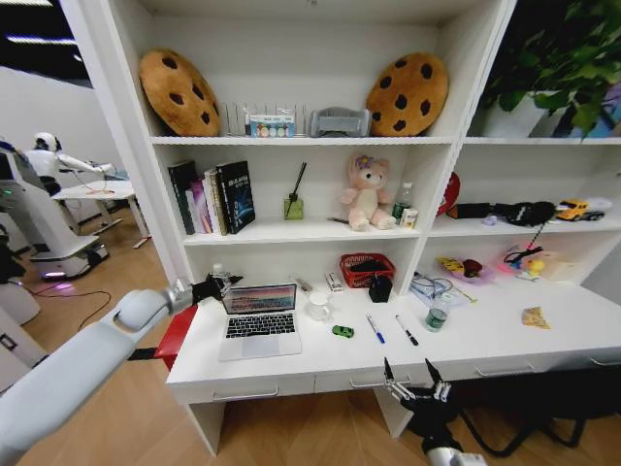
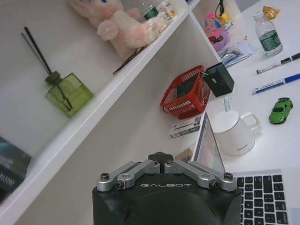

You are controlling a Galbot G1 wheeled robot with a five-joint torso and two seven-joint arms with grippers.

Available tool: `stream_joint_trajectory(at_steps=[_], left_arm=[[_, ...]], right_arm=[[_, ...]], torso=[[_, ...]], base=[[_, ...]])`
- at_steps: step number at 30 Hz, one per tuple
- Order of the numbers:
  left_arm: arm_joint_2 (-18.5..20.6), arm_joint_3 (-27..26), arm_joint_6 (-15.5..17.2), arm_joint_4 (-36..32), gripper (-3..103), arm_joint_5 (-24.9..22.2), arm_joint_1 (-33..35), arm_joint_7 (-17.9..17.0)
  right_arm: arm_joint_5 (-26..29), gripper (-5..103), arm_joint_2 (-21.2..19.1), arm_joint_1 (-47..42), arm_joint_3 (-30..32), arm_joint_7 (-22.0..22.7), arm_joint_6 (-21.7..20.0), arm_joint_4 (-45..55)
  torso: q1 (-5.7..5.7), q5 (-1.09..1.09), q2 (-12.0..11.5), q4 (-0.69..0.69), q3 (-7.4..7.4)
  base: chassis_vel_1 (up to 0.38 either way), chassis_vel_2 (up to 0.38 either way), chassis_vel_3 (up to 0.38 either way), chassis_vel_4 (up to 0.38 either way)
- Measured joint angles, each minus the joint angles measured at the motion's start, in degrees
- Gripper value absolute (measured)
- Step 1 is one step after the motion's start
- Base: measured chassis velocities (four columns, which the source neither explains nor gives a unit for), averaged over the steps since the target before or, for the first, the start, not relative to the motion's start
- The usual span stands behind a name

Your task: Organize the objects on the table.

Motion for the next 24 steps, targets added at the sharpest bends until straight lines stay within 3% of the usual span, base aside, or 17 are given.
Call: stream_joint_trajectory(at_steps=[2, 4, 6, 9, 10, 11, 13, 15, 17, 20, 23, 24], left_arm=[[-2.2, 5.0, -1.6, 3.0, 0, 1.8, -5.7, 1.3], [-2.9, 6.2, -2.0, 4.0, 0, 2.4, -7.0, 1.7], [-6.4, 10.8, -5.5, 8.9, 0, 5.9, -11.9, 3.4], [-8.7, 12.4, -7.8, 13.1, 0, 8.5, -13.9, 4.6], [-10.1, 13.2, -9.4, 15.9, 0, 11.3, -15.0, 7.0], [-10.1, 13.2, -9.4, 15.9, 0, 11.3, -15.0, 7.0], [-10.3, 13.8, -11.1, 17.5, 0, 14.6, -16.4, 12.3], [-10.1, 14.0, -11.4, 17.5, 0, 15.2, -16.6, 13.4], [-8.7, 14.3, -12.2, 16.9, 0, 18.3, -17.2, 18.8], [-8.0, 14.3, -12.2, 16.1, 0, 18.6, -17.3, 20.2], [-5.2, 14.4, -11.3, 11.0, 0, 16.8, -16.7, 26.3], [-5.2, 14.4, -11.3, 11.0, 0, 16.8, -16.7, 26.3]], right_arm=[[0.1, 100, 0.2, 0.0, 0.2, 0.1, 0.3, -0.2], [0.2, 100, 0.3, 0.0, 0.3, 0.1, 0.3, -0.2], [0.5, 100, 0.4, 0.0, 0.5, 0.2, 0.5, -0.3], [0.8, 100, 0.4, 0.0, 0.8, 0.4, 0.7, -0.4], [1.1, 100, 0.4, 0.0, 1.1, 0.6, 0.9, -0.5], [1.1, 100, 0.4, 0.0, 1.1, 0.6, 0.9, -0.5], [1.6, 100, 0.2, -0.1, 1.5, 0.9, 1.2, -0.6], [1.7, 100, 0.2, -0.2, 1.6, 1.0, 1.2, -0.7], [2.0, 100, 0.1, -0.2, 1.7, 1.1, 1.4, -0.8], [2.1, 100, 0.1, -0.2, 1.7, 1.2, 1.5, -0.9], [2.3, 100, 0.4, -0.1, 1.2, 1.5, 1.4, -0.7], [2.3, 100, 0.4, -0.1, 1.2, 1.5, 1.4, -0.7]], torso=[[0.00, 0.02, 0.0, -0.01, 0.00], [0.00, 0.02, 0.0, -0.01, 0.00], [0.00, 0.01, 0.0, -0.02, 0.00], [-0.01, 0.01, 0.0, -0.02, 0.00], [0.00, -0.02, 0.0, -0.02, 0.00], [0.00, -0.02, 0.0, -0.02, 0.00], [-0.01, 0.00, 0.0, -0.02, 0.00], [-0.01, 0.00, 0.0, -0.01, 0.00], [-0.01, 0.00, 0.0, 0.01, -0.01], [-0.01, 0.00, 0.0, 0.01, -0.01], [-0.01, 0.00, 0.0, -0.01, -0.01], [-0.01, 0.00, 0.0, -0.01, -0.01]], base=[[0.000, 0.000, 0.000, 0.000], [0.000, 0.000, 0.000, 0.000], [0.000, 0.000, 0.000, 0.000], [0.000, 0.000, 0.000, 0.000], [0.000, 0.000, 0.000, 0.000], [0.000, 0.000, 0.000, 0.000], [0.000, 0.000, 0.000, 0.000], [0.000, 0.000, 0.000, 0.000], [0.000, 0.000, 0.000, 0.000], [0.000, 0.000, 0.000, 0.000], [0.000, 0.000, 0.000, 0.000], [0.000, 0.000, 0.000, 0.000]])
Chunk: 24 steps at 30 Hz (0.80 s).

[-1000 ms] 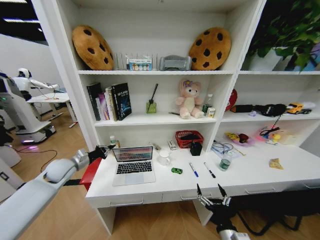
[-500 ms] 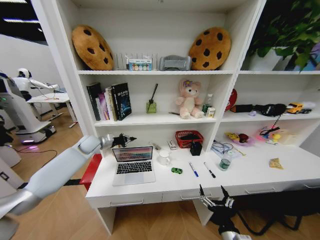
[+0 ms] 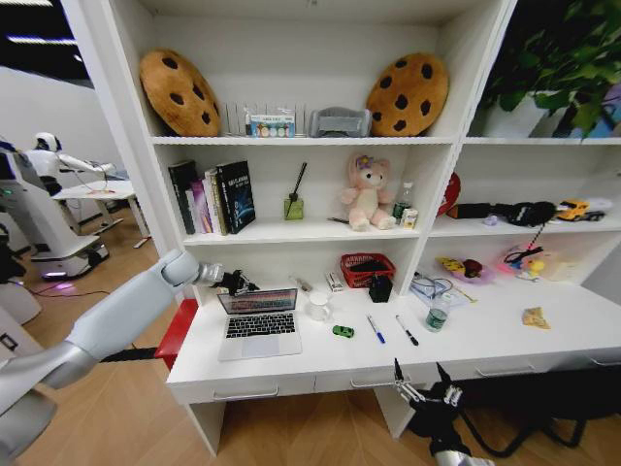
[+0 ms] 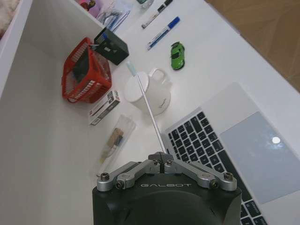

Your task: Organize the objects on the table.

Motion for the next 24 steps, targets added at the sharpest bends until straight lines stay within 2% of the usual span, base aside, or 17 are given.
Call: stream_joint_trajectory(at_steps=[6, 11, 13, 14, 17, 18, 22, 23, 24], left_arm=[[3.6, 0.1, 3.2, -9.0, 0, -1.9, 5.3, 1.6], [5.0, -0.5, 4.3, -12.6, 0, -2.1, 9.5, 1.3], [6.3, -3.1, 4.6, -14.7, 0, -1.8, 15.0, 0.5], [6.3, -3.1, 4.6, -14.7, 0, -1.8, 15.0, 0.5], [8.1, -8.8, 4.6, -16.0, 0, -2.6, 23.3, -1.4], [8.1, -8.8, 4.6, -16.0, 0, -2.6, 23.3, -1.4], [12.9, -21.8, 5.0, -20.6, 0, -4.6, 36.9, -1.8], [12.9, -21.8, 5.0, -20.6, 0, -4.6, 36.9, -1.8], [14.4, -24.1, 4.9, -22.0, 0, -4.7, 39.9, -1.7]], right_arm=[[0.1, 100, -0.1, -0.2, 0.0, 0.3, -0.2, 0.2], [0.1, 100, 0.1, -0.3, -0.1, 0.3, -0.2, 0.3], [0.0, 100, 0.4, -0.3, -0.1, 0.4, -0.2, 0.3], [0.0, 100, 0.4, -0.3, -0.1, 0.4, -0.2, 0.3], [0.0, 100, 0.5, -0.4, -0.2, 0.6, -0.2, 0.3], [0.0, 100, 0.5, -0.4, -0.2, 0.6, -0.2, 0.3], [0.4, 100, 0.2, -0.3, -0.3, 1.0, -0.8, 0.1], [0.4, 100, 0.2, -0.3, -0.3, 1.0, -0.8, 0.1], [0.5, 100, 0.2, -0.2, -0.5, 1.0, -1.0, 0.0]], torso=[[0.00, 0.00, 0.0, 0.01, 0.00], [0.00, -0.01, 0.0, 0.00, 0.00], [0.00, 0.00, 0.0, -0.01, 0.00], [0.00, 0.00, 0.0, -0.01, 0.00], [0.00, -0.02, 0.0, -0.01, 0.00], [0.00, -0.02, 0.0, -0.01, 0.00], [0.00, 0.00, 0.0, 0.01, -0.01], [0.00, 0.00, 0.0, 0.01, -0.01], [0.00, 0.00, 0.0, 0.03, -0.01]], base=[[0.000, 0.000, 0.000, 0.000], [0.000, 0.000, 0.000, 0.000], [0.000, 0.000, 0.000, 0.000], [0.000, 0.000, 0.000, 0.000], [0.000, 0.000, 0.000, 0.000], [0.000, 0.000, 0.000, 0.000], [0.000, 0.000, 0.000, 0.000], [0.000, 0.000, 0.000, 0.000], [0.000, 0.000, 0.000, 0.000]])
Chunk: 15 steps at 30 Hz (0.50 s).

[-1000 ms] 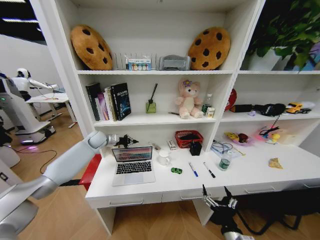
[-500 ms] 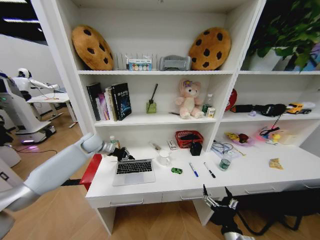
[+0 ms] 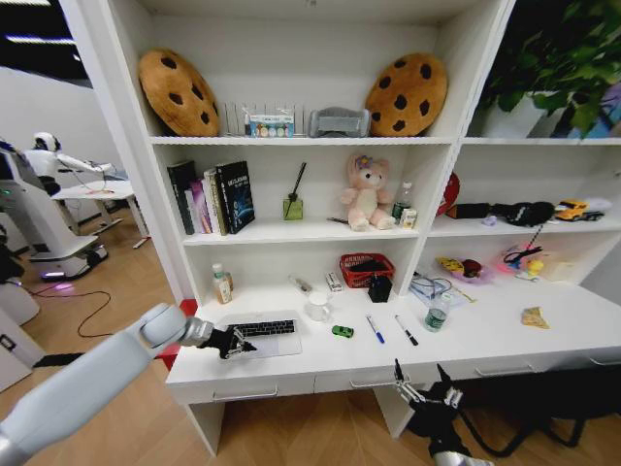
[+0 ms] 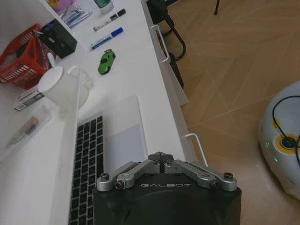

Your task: Organize the objects on the table.

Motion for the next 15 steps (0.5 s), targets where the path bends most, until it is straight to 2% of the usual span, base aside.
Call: stream_joint_trajectory(at_steps=[1, 3, 4, 7, 9, 10, 12, 13, 14, 15], left_arm=[[1.8, -2.4, -0.5, -1.3, 0, 0.0, 3.5, 0.2], [2.5, -3.6, -0.9, -1.9, 0, 0.0, 5.5, 0.1], [2.8, -4.7, -1.3, -2.0, 0, -0.1, 7.5, -0.7], [1.6, -5.4, -1.7, -1.2, 0, -1.5, 8.7, -4.1], [-0.5, -7.9, -0.9, -0.7, 0, -4.4, 12.3, -14.2], [-0.5, -7.9, -0.9, -0.7, 0, -4.4, 12.3, -14.2], [-2.9, -11.1, 1.5, -0.2, 0, -7.4, 15.9, -26.1], [-2.9, -11.1, 1.5, -0.2, 0, -7.4, 15.9, -26.1], [-4.4, -13.9, 2.7, -0.1, 0, -9.0, 18.3, -30.5], [-5.4, -16.5, 3.8, -0.4, 0, -10.0, 20.7, -32.7]], right_arm=[[0.1, 100, 0.0, 0.1, -0.3, 0.0, -0.3, -0.1], [0.0, 100, 0.2, 0.2, -0.5, 0.1, -0.4, -0.1], [-0.2, 100, 0.6, 0.0, -0.5, 0.1, -0.4, -0.1], [-0.7, 100, 1.7, -0.7, -0.3, 0.3, -0.3, -0.1], [-0.8, 100, 1.9, -1.1, -0.1, 0.9, -1.5, 0.3], [-0.8, 100, 1.9, -1.1, -0.1, 0.9, -1.5, 0.3], [-0.7, 100, 1.6, -1.3, 0.0, 1.3, -3.0, 0.7], [-0.7, 100, 1.6, -1.3, 0.0, 1.3, -3.0, 0.7], [-0.7, 100, 1.4, -1.5, 0.0, 1.4, -4.0, 0.9], [-0.6, 100, 1.2, -1.7, 0.0, 1.5, -4.6, 1.2]], torso=[[0.00, 0.01, 0.0, 0.01, 0.00], [-0.01, 0.02, 0.0, 0.01, 0.00], [-0.01, 0.02, 0.0, 0.03, 0.00], [0.00, 0.00, 0.0, -0.03, 0.00], [0.00, -0.01, 0.0, -0.04, 0.01], [0.00, -0.01, 0.0, -0.04, 0.01], [0.00, -0.01, 0.0, -0.03, 0.01], [0.00, -0.01, 0.0, -0.03, 0.01], [0.00, -0.01, 0.0, -0.02, 0.01], [0.00, 0.00, 0.0, -0.04, 0.01]], base=[[0.000, 0.000, 0.000, 0.000], [0.000, 0.000, 0.000, 0.000], [0.000, 0.000, 0.000, 0.000], [0.000, 0.000, 0.000, 0.000], [0.000, 0.000, 0.000, 0.000], [0.000, 0.000, 0.000, 0.000], [0.000, 0.000, 0.000, 0.000], [0.000, 0.000, 0.000, 0.000], [0.000, 0.000, 0.000, 0.000], [0.000, 0.000, 0.000, 0.000]])
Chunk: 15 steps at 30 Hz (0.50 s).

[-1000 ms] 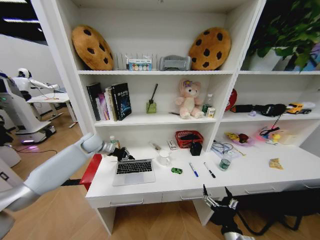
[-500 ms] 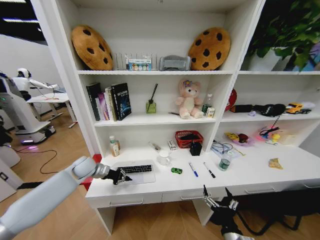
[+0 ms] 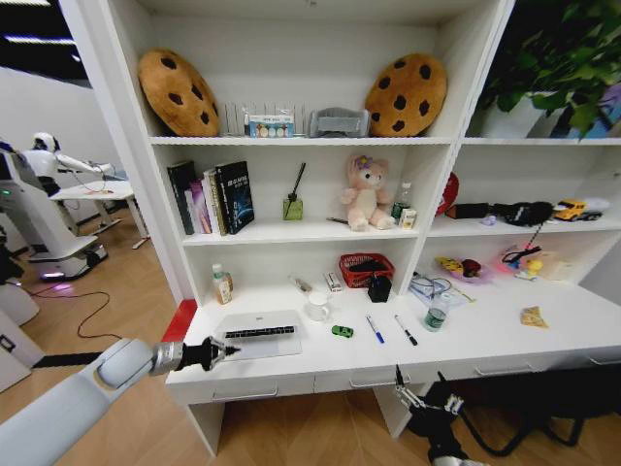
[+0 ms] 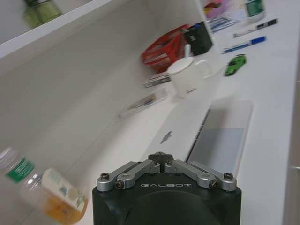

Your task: Organize the objects on the table.

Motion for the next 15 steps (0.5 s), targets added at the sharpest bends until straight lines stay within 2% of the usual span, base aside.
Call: stream_joint_trajectory(at_steps=[1, 2, 3, 4, 7, 8, 10, 11, 14, 15], left_arm=[[0.0, 0.0, 0.0, 0.0, 0, 0.0, 0.0, 0.0], [-1.0, -3.3, 0.8, -0.8, -3, -1.0, 3.5, -1.3], [-1.6, -5.9, 1.1, -1.6, -1, -1.4, 6.2, -1.7], [-1.6, -5.9, 1.1, -1.6, -1, -1.4, 6.2, -1.7], [-4.2, -14.3, 1.3, -4.0, 3, -1.1, 15.2, -2.2], [-4.2, -14.3, 1.3, -4.0, 3, -1.1, 15.2, -2.2], [-7.4, -19.1, 2.5, -6.3, 8, -0.9, 19.7, -7.2], [-7.4, -19.1, 2.5, -6.3, 8, -0.9, 19.7, -7.2], [-14.9, -24.2, 6.8, -11.3, 23, -2.3, 25.7, -20.2], [-14.9, -24.2, 6.8, -11.3, 23, -2.3, 25.7, -20.2]], right_arm=[[0.0, 100, 0.0, 0.0, 0.0, 0.0, 0.0, 0.0], [0.3, 100, -0.3, -0.1, 0.1, 0.1, -0.7, 0.3], [0.6, 100, -0.6, 0.0, 0.1, 0.2, -1.1, 0.4], [0.6, 100, -0.6, 0.0, 0.1, 0.2, -1.1, 0.4], [1.3, 100, -1.6, 0.6, 0.3, 0.5, -2.0, 0.5], [1.3, 100, -1.6, 0.6, 0.3, 0.5, -2.0, 0.5], [2.0, 100, -1.9, 0.9, 0.2, 1.2, -3.7, 0.9], [2.0, 100, -1.9, 0.9, 0.2, 1.2, -3.7, 0.9], [2.8, 100, -2.3, 1.0, 0.2, 2.3, -5.2, 1.1], [2.8, 100, -2.3, 1.0, 0.2, 2.3, -5.2, 1.1]], torso=[[0.00, 0.00, 0.0, 0.00, 0.00], [0.00, 0.00, 0.0, 0.00, 0.00], [0.00, -0.01, 0.0, 0.01, 0.00], [0.00, -0.01, 0.0, 0.01, 0.00], [0.00, 0.00, 0.0, 0.04, 0.00], [0.00, 0.00, 0.0, 0.04, 0.00], [-0.01, 0.00, 0.0, 0.02, 0.00], [-0.01, 0.00, 0.0, 0.02, 0.00], [0.00, 0.00, 0.0, 0.03, 0.00], [0.00, 0.00, 0.0, 0.03, 0.00]], base=[[0.000, 0.000, 0.000, 0.000], [0.000, 0.000, 0.000, 0.000], [0.000, 0.000, 0.000, 0.000], [0.000, 0.000, 0.000, 0.000], [0.000, 0.000, 0.000, 0.000], [0.000, 0.000, 0.000, 0.000], [0.000, 0.000, 0.000, 0.000], [0.000, 0.000, 0.000, 0.000], [0.000, 0.000, 0.000, 0.000], [0.000, 0.000, 0.000, 0.000]])
